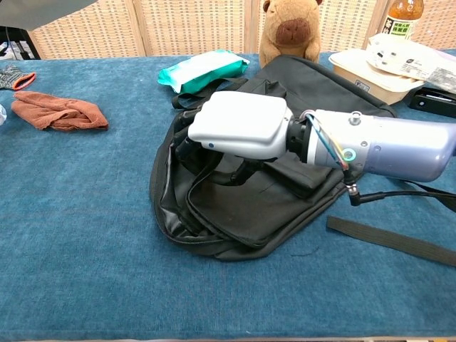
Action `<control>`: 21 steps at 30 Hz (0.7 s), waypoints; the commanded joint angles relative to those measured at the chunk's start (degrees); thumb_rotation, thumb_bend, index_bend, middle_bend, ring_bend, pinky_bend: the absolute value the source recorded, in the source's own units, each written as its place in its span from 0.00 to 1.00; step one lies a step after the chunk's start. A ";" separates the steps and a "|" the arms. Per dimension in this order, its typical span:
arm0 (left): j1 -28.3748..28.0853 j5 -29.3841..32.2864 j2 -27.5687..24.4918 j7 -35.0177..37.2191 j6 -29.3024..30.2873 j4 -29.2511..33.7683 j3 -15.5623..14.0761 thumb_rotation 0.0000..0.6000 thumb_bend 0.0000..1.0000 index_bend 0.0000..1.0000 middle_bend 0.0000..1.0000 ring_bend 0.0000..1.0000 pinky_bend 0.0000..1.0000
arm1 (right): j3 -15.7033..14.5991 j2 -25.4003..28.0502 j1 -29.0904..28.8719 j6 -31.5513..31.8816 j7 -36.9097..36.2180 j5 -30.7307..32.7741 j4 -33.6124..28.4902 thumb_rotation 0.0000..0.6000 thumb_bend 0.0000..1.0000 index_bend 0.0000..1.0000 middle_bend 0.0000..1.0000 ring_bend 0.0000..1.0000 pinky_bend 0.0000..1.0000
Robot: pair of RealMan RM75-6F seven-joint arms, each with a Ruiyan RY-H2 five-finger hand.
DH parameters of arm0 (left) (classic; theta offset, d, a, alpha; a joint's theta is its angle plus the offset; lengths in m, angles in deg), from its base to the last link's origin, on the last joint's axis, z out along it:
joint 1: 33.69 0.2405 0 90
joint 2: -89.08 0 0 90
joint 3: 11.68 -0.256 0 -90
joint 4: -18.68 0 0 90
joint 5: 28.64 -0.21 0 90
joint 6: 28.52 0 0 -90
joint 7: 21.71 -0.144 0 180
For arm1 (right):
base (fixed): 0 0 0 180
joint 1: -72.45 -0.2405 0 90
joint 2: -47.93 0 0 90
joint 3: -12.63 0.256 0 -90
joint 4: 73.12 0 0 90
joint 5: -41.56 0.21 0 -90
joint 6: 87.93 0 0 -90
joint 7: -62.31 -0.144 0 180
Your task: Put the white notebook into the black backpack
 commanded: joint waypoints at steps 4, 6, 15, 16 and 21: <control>0.24 -2.10 0.73 4.37 2.38 -2.64 -0.66 1.00 0.58 0.82 0.62 0.51 0.60 | -0.34 0.48 0.90 3.73 -2.19 -0.07 1.88 1.00 0.55 0.62 0.40 0.25 0.39; 0.21 -3.65 0.76 6.70 3.35 -3.49 -1.42 1.00 0.58 0.82 0.62 0.51 0.60 | -0.20 1.48 1.33 4.91 -3.13 0.25 1.65 1.00 0.55 0.62 0.40 0.25 0.40; -0.68 -18.20 3.15 22.98 14.52 -15.77 -10.01 1.00 0.58 0.82 0.62 0.51 0.60 | 1.44 9.41 4.80 11.15 -10.31 3.69 0.15 1.00 0.58 0.62 0.40 0.25 0.41; -0.81 -19.07 3.76 23.69 15.53 -17.38 -10.58 1.00 0.58 0.82 0.62 0.51 0.60 | 1.60 9.89 5.01 11.12 -11.09 4.19 0.00 1.00 0.58 0.62 0.40 0.25 0.41; -1.70 -21.71 7.92 27.89 19.26 -24.90 -12.64 1.00 0.57 0.82 0.62 0.52 0.60 | 3.01 12.03 6.11 10.69 -14.69 7.31 -2.19 1.00 0.59 0.62 0.41 0.25 0.42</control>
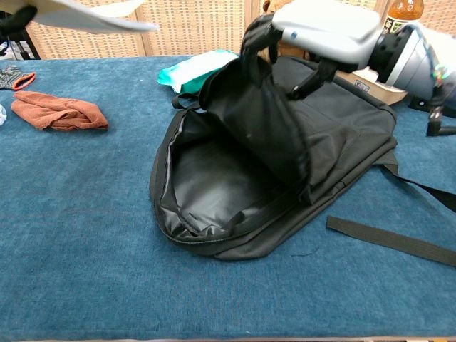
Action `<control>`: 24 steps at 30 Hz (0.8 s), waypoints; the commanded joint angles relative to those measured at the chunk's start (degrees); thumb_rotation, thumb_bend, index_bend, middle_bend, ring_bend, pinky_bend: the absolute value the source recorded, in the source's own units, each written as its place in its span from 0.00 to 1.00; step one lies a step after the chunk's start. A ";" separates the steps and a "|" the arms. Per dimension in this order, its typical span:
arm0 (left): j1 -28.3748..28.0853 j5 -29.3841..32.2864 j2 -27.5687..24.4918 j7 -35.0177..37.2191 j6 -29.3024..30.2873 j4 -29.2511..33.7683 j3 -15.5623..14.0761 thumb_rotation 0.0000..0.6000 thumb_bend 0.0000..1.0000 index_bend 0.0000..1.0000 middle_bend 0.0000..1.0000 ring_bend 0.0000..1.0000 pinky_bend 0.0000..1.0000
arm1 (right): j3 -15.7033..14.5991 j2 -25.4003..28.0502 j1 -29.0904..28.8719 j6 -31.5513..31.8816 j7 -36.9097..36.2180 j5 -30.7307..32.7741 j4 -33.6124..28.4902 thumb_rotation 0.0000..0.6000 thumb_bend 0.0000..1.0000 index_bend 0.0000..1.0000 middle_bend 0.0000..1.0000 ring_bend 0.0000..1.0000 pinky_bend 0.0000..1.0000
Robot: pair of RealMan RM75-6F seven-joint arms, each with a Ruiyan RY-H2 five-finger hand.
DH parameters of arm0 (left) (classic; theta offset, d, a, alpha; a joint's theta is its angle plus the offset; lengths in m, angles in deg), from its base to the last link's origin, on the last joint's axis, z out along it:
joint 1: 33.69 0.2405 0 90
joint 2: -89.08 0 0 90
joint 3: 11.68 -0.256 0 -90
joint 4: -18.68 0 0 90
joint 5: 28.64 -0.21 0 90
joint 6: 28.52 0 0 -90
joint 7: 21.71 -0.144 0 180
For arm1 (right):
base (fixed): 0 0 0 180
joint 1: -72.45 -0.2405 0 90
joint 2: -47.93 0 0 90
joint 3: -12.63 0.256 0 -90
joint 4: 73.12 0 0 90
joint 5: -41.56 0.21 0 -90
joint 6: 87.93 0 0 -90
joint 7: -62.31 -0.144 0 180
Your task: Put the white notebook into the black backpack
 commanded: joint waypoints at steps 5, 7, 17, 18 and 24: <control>-2.47 -4.58 7.86 6.43 5.75 -11.10 -4.55 1.00 0.57 0.82 0.62 0.52 0.60 | 1.91 2.80 1.01 -1.68 -3.38 3.65 -3.87 1.00 0.60 0.62 0.41 0.26 0.42; -3.16 -5.34 9.40 7.00 7.28 -12.76 -5.22 1.00 0.57 0.82 0.62 0.52 0.60 | 2.35 3.46 1.04 -2.50 -4.01 4.52 -4.90 1.00 0.60 0.63 0.41 0.26 0.42; -7.45 -8.93 14.32 6.91 12.05 -16.72 -8.58 1.00 0.57 0.82 0.62 0.51 0.60 | 3.89 6.06 0.74 -7.04 -6.26 7.80 -9.62 1.00 0.62 0.63 0.41 0.27 0.44; -7.93 -9.14 14.77 6.79 12.20 -16.89 -8.82 1.00 0.57 0.82 0.62 0.51 0.60 | 3.99 6.34 0.64 -7.41 -6.31 7.92 -10.14 1.00 0.62 0.63 0.41 0.27 0.44; -9.44 -10.22 16.91 5.31 11.72 -17.86 -10.50 1.00 0.58 0.82 0.62 0.51 0.60 | 4.46 7.56 0.33 -9.05 -5.78 8.56 -12.02 1.00 0.63 0.63 0.41 0.27 0.44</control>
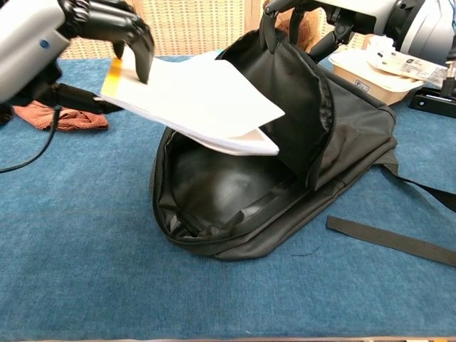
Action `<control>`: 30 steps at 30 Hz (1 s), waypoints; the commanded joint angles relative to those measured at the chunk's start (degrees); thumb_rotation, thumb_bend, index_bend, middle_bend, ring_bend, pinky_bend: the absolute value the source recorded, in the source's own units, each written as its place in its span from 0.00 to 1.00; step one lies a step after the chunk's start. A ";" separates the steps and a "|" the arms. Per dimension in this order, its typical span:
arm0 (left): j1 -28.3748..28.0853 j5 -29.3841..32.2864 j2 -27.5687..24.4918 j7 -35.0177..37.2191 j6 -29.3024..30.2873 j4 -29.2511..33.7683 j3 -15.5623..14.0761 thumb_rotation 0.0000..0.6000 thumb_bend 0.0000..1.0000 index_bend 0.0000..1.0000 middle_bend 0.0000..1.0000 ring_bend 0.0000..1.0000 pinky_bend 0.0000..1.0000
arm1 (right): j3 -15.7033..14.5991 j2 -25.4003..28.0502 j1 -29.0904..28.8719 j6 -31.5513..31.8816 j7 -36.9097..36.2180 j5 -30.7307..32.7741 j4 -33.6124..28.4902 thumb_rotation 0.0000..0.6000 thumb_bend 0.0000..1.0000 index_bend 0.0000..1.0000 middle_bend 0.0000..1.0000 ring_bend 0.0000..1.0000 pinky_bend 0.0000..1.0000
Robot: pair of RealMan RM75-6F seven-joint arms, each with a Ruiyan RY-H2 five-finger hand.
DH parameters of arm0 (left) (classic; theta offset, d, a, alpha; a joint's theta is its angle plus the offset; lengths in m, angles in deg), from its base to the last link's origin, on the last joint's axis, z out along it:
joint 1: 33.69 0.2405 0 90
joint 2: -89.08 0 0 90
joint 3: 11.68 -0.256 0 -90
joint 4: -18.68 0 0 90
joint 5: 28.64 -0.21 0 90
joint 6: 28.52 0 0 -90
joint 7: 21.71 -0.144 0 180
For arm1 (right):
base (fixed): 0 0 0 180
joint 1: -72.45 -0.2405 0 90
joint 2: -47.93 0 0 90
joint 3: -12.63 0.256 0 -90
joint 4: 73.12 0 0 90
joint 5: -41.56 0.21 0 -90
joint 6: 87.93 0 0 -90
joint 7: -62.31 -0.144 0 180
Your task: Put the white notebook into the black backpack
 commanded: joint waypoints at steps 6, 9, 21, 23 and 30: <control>0.59 -0.87 1.60 -0.07 -0.72 -2.02 -2.99 1.00 0.58 0.81 0.65 0.54 0.63 | 0.84 1.54 0.04 -1.41 0.99 1.08 -1.59 1.00 0.64 0.63 0.41 0.27 0.44; 0.72 -1.77 1.94 0.59 -0.26 -3.69 -4.58 1.00 0.59 0.81 0.65 0.53 0.63 | 1.16 1.90 0.03 -1.85 1.25 1.40 -1.92 1.00 0.64 0.63 0.41 0.27 0.44; -0.62 -2.80 4.47 2.11 -4.60 -8.95 -8.03 1.00 0.63 0.79 0.64 0.50 0.63 | 2.47 2.82 -0.53 -3.95 1.70 2.76 -4.81 1.00 0.66 0.63 0.42 0.27 0.44; -1.77 -3.21 4.94 1.11 -5.40 -9.90 -8.61 1.00 0.64 0.79 0.64 0.50 0.63 | 2.64 2.97 -0.66 -4.37 1.47 2.96 -5.40 1.00 0.66 0.63 0.42 0.27 0.44; -8.41 -4.03 6.73 -2.71 -8.40 -11.52 -9.87 1.00 0.64 0.78 0.64 0.49 0.63 | 3.13 4.66 -1.27 -6.62 -0.42 3.70 -9.66 1.00 0.66 0.63 0.42 0.27 0.44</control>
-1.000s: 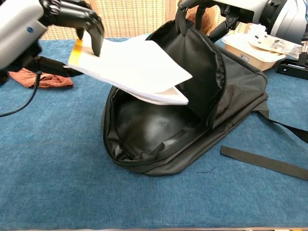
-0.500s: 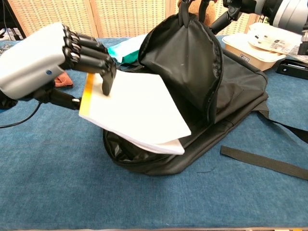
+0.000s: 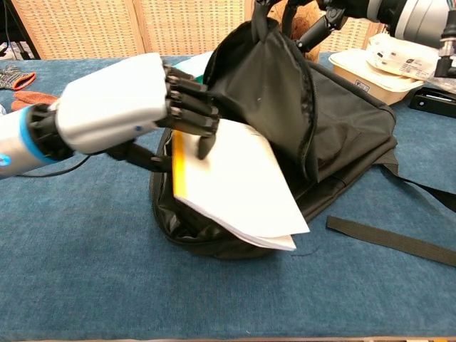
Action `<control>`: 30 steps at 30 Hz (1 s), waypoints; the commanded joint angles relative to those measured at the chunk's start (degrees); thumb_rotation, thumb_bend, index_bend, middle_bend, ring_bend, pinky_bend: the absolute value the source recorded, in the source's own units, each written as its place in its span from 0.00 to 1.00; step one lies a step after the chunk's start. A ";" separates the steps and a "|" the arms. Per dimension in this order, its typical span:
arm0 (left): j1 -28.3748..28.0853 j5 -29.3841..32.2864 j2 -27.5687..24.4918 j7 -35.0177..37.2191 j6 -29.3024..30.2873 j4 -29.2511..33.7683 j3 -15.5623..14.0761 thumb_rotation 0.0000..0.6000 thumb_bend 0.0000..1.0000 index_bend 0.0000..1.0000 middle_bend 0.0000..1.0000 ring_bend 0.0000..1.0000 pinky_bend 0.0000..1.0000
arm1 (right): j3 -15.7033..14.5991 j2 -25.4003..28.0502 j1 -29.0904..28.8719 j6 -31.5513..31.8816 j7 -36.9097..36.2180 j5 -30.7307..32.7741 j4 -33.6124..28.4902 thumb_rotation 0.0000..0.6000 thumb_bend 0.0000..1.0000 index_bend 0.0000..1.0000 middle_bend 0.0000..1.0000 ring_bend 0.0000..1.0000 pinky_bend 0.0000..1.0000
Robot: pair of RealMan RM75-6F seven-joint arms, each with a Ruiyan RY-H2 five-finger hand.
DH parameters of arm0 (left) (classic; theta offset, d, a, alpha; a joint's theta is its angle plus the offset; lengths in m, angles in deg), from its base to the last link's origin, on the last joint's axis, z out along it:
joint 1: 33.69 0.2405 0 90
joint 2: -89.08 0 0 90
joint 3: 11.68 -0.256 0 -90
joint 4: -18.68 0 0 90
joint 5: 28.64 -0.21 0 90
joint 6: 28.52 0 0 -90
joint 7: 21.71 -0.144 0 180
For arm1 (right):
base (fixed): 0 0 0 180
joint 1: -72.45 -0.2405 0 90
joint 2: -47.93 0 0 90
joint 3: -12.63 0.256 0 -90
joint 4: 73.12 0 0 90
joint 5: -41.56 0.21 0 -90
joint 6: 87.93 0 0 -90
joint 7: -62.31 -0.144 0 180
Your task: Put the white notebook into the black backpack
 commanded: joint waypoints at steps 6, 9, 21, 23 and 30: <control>-4.85 -0.41 1.52 -3.19 -5.78 -1.12 -1.64 1.00 0.63 0.78 0.64 0.49 0.63 | 0.76 1.50 -1.18 -1.36 -1.87 -0.41 -2.12 1.00 0.67 0.64 0.43 0.28 0.45; -6.43 -0.63 1.87 -4.13 -7.94 -1.39 -2.33 1.00 0.63 0.78 0.64 0.49 0.63 | 1.09 2.04 -1.56 -1.29 -3.37 -0.87 -2.97 1.00 0.68 0.64 0.43 0.28 0.45; -10.19 0.14 2.64 -6.51 -16.17 -1.96 -3.44 1.00 0.63 0.78 0.64 0.49 0.63 | 1.24 3.94 -2.64 -0.42 -6.80 -3.55 -6.20 1.00 0.68 0.64 0.43 0.29 0.46; -10.84 0.51 2.96 -7.02 -17.91 -2.26 -3.33 1.00 0.63 0.78 0.64 0.49 0.63 | 1.20 4.27 -2.71 -0.18 -7.13 -3.98 -6.92 1.00 0.68 0.64 0.43 0.29 0.46; -11.87 1.21 3.32 -8.51 -21.71 -2.83 -3.53 1.00 0.63 0.78 0.64 0.48 0.63 | 1.21 4.99 -2.65 0.22 -8.03 -4.22 -8.44 1.00 0.69 0.64 0.43 0.29 0.46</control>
